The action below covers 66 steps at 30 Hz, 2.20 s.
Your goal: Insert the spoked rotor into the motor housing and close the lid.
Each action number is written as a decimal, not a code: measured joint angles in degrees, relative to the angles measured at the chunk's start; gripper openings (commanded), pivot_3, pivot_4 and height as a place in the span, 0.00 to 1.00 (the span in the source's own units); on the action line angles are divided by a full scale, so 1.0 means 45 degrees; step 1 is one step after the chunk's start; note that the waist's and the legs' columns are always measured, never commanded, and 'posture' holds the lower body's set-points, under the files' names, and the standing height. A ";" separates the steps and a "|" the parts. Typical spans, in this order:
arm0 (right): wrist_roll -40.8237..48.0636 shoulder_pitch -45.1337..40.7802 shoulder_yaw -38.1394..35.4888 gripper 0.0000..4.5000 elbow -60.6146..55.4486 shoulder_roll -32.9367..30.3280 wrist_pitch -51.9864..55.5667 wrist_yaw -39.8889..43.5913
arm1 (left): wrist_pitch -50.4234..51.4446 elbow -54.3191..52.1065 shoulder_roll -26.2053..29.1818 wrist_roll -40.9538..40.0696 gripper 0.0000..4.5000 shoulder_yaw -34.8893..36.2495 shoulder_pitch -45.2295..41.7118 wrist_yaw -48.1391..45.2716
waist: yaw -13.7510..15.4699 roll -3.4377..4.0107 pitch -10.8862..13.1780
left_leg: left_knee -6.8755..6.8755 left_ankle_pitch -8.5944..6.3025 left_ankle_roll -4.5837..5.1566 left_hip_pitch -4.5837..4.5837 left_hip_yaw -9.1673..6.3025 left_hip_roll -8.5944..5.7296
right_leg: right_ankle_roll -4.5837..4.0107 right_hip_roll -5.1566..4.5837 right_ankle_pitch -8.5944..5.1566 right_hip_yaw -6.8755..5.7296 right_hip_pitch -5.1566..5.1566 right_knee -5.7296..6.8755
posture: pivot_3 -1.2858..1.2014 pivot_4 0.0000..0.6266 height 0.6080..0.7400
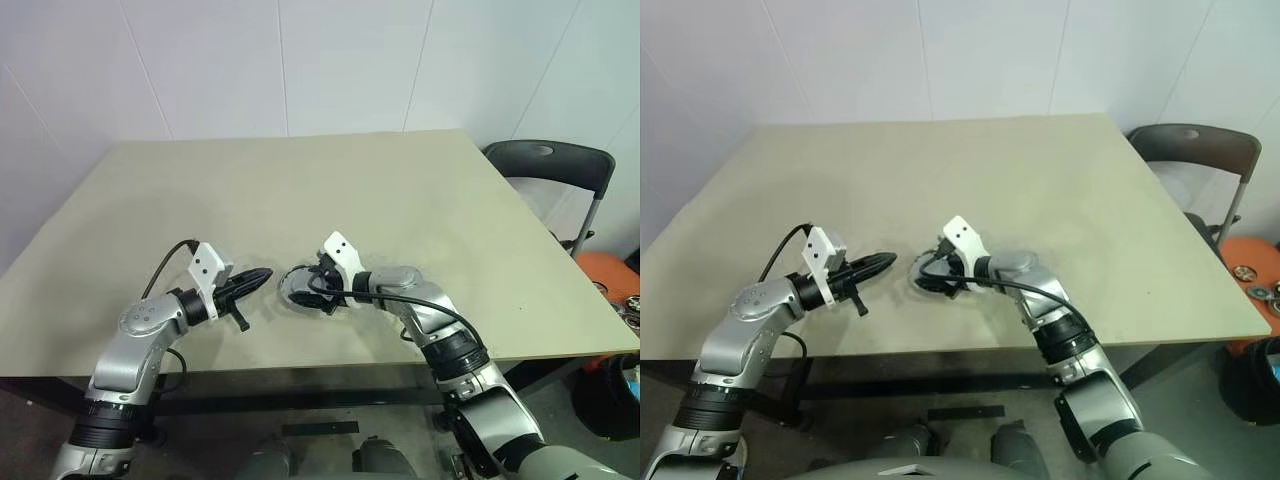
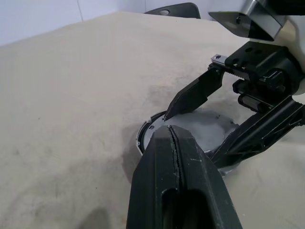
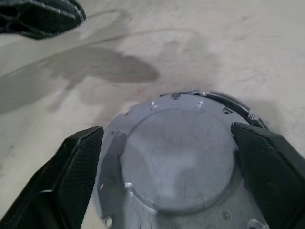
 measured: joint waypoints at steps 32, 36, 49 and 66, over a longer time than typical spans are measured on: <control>-0.0732 -0.0216 0.0692 0.80 0.0702 -0.0544 -0.1745 0.0565 | -0.0560 0.0686 -0.0046 0.0397 0.00 -0.0004 -0.0041 -0.0008 | 0.0020 0.0000 0.0000 | -0.0008 0.0001 -0.0001 0.0001 0.0005 0.0002 | -0.0001 -0.0001 0.0000 0.0004 -0.0004 -0.0001 | 0.52 0.00 1.00; -0.0873 -0.0224 0.0737 0.80 0.0860 -0.0588 -0.2061 0.0616 | -0.0558 0.0683 -0.0078 0.0435 0.00 -0.0009 -0.0043 -0.0003 | 0.0018 0.0000 0.0000 | -0.0008 0.0001 -0.0002 0.0005 0.0005 0.0002 | -0.0001 0.0000 0.0000 0.0004 0.0000 -0.0001 | 0.52 0.00 1.00; -0.0980 -0.0492 0.0657 0.74 0.1885 -0.0319 -0.2838 0.0706 | -0.0558 0.0682 -0.0079 0.0451 0.00 -0.0006 -0.0072 0.0015 | 0.0011 0.0003 0.0002 | -0.0011 0.0004 -0.0011 0.0122 0.0009 0.0025 | -0.0009 0.0016 -0.0003 0.0003 0.0112 -0.0003 | 0.52 0.00 1.00; -0.1019 -0.1004 0.0346 0.74 0.2465 0.0172 -0.2198 -0.0133 | -0.0205 0.0099 0.0391 -0.0306 0.00 0.0654 0.0371 -0.0250 | 0.0026 0.0008 0.0005 | -0.0050 0.0004 -0.0015 0.0104 0.0011 0.0036 | -0.0015 0.0021 0.0002 0.0003 0.0094 -0.0054 | 0.52 0.00 1.00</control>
